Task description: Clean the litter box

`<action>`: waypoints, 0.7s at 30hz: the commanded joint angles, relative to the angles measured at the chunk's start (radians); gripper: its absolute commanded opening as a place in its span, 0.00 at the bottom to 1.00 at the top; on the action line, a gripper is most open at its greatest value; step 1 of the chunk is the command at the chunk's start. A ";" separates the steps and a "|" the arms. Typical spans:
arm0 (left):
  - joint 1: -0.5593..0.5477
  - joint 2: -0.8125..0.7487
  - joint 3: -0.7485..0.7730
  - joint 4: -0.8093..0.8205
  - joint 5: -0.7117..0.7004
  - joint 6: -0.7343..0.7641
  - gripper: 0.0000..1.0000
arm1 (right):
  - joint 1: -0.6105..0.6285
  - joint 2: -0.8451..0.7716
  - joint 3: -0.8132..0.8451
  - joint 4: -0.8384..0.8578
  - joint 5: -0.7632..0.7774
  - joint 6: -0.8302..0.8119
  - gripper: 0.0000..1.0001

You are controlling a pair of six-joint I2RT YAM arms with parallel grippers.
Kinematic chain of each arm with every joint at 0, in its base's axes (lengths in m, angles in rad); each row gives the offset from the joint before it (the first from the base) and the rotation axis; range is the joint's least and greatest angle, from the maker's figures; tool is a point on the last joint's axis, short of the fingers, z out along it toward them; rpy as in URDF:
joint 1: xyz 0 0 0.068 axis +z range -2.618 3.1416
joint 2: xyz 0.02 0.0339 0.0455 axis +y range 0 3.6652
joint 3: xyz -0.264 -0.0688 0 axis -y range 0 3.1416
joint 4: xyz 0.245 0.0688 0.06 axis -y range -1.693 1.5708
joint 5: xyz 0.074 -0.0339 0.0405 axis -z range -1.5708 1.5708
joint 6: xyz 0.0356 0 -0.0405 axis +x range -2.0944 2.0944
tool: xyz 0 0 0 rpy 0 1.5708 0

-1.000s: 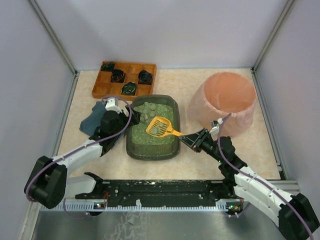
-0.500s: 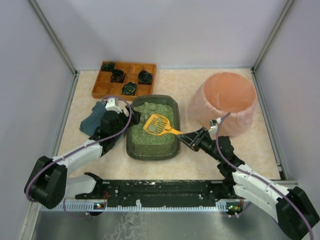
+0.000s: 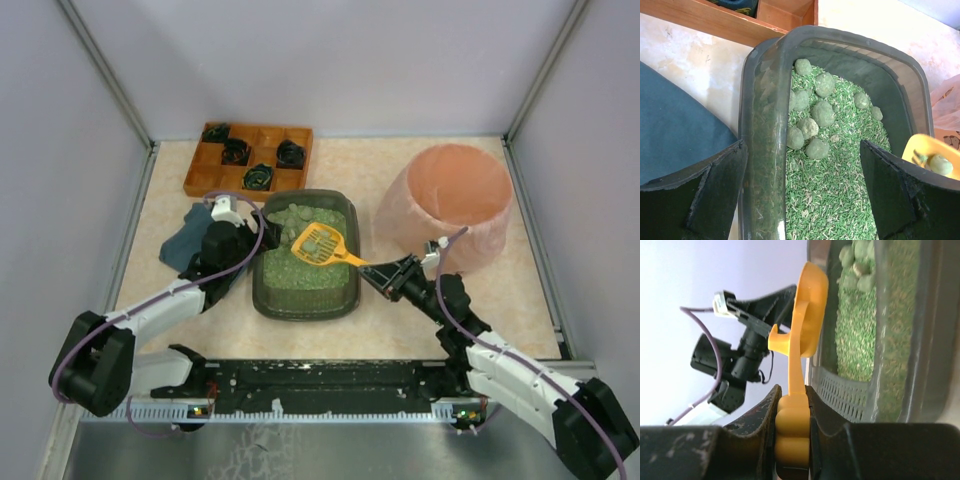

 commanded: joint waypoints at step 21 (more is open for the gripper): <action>-0.004 0.009 0.001 0.026 0.020 0.012 0.95 | 0.057 0.041 -0.003 0.208 -0.049 -0.023 0.00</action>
